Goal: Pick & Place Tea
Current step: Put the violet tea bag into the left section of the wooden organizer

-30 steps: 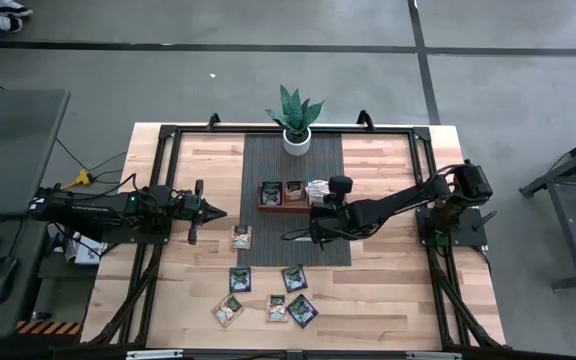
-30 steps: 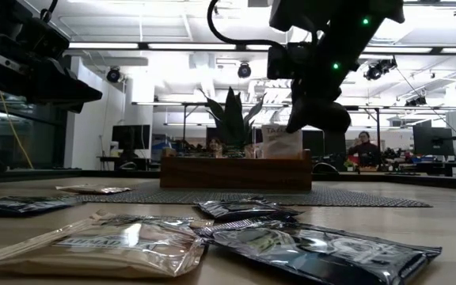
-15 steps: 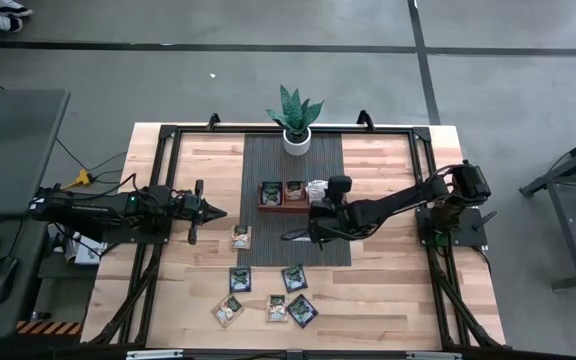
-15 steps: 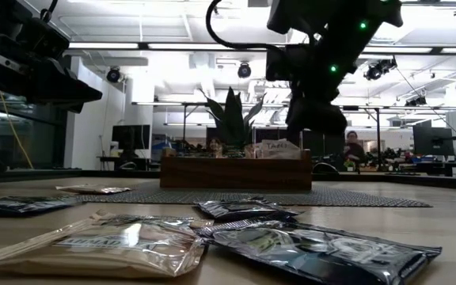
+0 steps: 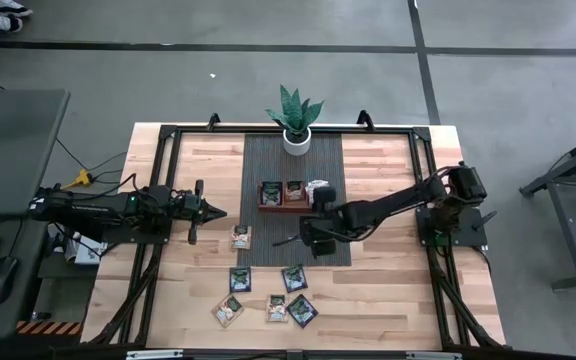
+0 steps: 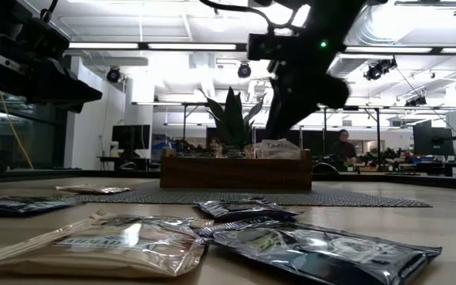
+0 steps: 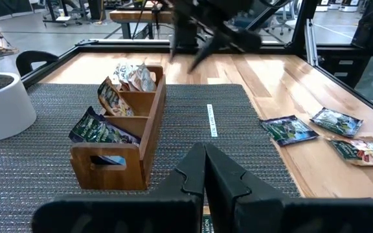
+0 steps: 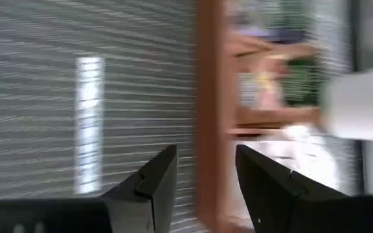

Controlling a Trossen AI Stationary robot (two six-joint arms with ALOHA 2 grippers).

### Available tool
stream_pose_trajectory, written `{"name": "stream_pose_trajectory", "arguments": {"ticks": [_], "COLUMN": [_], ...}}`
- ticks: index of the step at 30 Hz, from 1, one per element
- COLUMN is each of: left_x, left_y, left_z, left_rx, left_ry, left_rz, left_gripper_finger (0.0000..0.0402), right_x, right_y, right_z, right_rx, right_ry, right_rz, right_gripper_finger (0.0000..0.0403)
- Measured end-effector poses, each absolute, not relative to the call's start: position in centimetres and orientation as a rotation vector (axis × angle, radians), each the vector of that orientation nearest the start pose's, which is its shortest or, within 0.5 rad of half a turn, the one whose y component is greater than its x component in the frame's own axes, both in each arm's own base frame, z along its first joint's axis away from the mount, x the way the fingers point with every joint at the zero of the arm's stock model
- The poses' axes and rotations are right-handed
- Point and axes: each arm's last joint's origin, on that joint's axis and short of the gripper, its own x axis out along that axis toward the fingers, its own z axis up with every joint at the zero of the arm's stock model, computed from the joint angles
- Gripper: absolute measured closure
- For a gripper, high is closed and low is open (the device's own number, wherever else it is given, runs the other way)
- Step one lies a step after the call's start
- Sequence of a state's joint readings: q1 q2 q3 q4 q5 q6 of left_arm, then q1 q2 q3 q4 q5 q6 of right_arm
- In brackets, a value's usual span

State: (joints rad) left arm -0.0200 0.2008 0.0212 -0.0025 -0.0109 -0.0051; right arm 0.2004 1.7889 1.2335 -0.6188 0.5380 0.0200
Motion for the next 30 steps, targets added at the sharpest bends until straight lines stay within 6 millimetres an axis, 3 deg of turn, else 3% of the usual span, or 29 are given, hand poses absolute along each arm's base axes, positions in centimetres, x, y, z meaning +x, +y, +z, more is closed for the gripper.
{"name": "stream_pose_trajectory", "arguments": {"ticks": [7, 15, 23, 30], "left_x": [10.8, 10.8, 10.8, 10.8], "left_y": [-0.2, -0.2, -0.2, -0.2], "left_z": [15.4, 15.4, 15.4, 15.4], "left_rx": [-0.002, -0.002, -0.002, -0.002], "left_ry": [0.182, 0.182, 0.182, 0.182], "left_rz": [-0.009, -0.008, -0.008, -0.009], "left_gripper_finger": [0.0401, 0.0401, 0.0401, 0.0401], "right_x": [35.1, 37.4, 39.5, 40.5], "right_y": [7.7, 10.1, 11.9, 12.2], "right_z": [19.4, 17.9, 16.8, 15.4], "right_rx": [-0.226, -0.143, -0.153, -0.177], "right_ry": [1.107, 1.133, 1.176, 1.206], "right_rz": [0.019, 0.199, 0.236, 0.184], "right_gripper_finger": [0.0249, 0.0249, 0.0249, 0.0249]}}
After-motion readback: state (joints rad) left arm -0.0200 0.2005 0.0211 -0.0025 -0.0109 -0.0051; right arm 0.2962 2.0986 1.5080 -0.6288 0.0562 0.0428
